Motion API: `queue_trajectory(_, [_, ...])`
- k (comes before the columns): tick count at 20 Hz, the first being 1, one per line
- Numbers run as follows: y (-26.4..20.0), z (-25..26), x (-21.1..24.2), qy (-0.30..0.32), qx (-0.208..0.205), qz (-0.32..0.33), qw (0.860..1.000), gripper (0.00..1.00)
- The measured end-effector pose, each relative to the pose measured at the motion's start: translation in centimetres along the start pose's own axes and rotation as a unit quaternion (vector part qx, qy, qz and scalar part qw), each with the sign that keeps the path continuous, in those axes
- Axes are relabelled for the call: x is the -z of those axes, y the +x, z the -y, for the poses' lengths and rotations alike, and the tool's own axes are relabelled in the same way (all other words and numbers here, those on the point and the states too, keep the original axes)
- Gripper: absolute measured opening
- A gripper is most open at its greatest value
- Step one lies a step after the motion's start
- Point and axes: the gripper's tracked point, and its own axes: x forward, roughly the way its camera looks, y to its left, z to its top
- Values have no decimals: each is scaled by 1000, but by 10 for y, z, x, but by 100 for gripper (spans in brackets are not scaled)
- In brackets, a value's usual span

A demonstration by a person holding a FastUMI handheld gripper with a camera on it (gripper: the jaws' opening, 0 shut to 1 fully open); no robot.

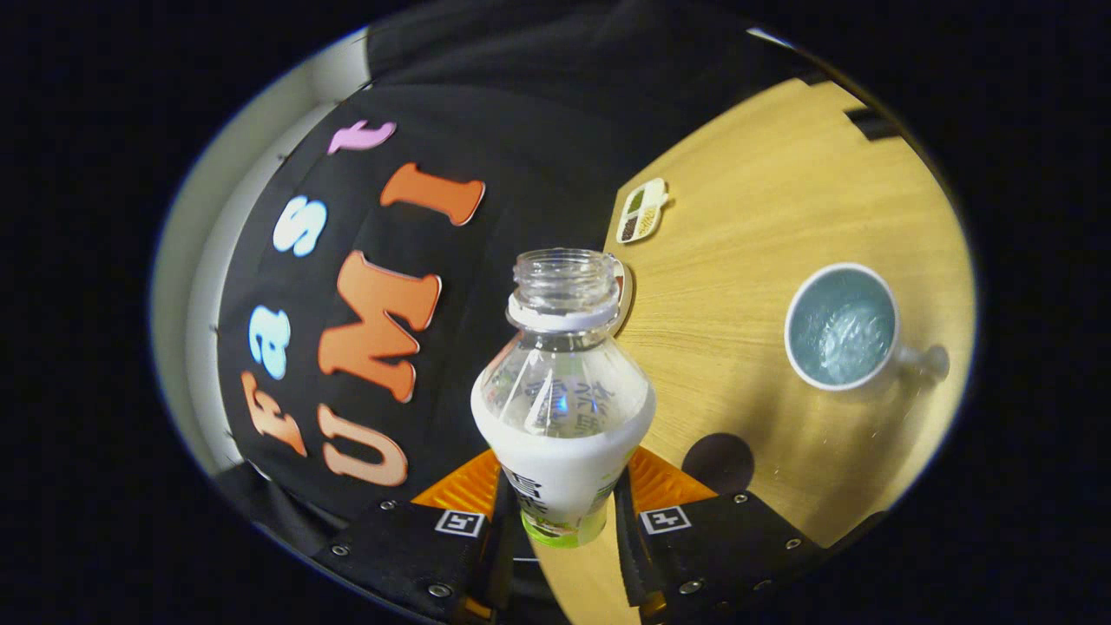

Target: Take the bottle from table, then pour the juice into the cup, finally place the bottle on the coaster

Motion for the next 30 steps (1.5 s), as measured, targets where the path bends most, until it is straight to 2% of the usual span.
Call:
queue_trajectory(2, [0,3,-4,-103,26,7,994,51])
queue_trajectory(4, [-3,4,-3,-195,58,13,979,51])
queue_trajectory(9, [-2,-17,-14,-346,82,42,934,51])
queue_trajectory(12, [1,-21,-17,-428,103,57,896,51])
queue_trajectory(14, [5,-27,-8,-451,97,54,885,51])
queue_trajectory(20, [37,-16,33,-470,92,24,877,51])
queue_trajectory(23, [50,0,45,-488,108,9,866,51])
queue_trajectory(27, [62,8,55,-486,109,5,867,51])
queue_trajectory(30, [65,23,58,-500,126,-1,857,51])
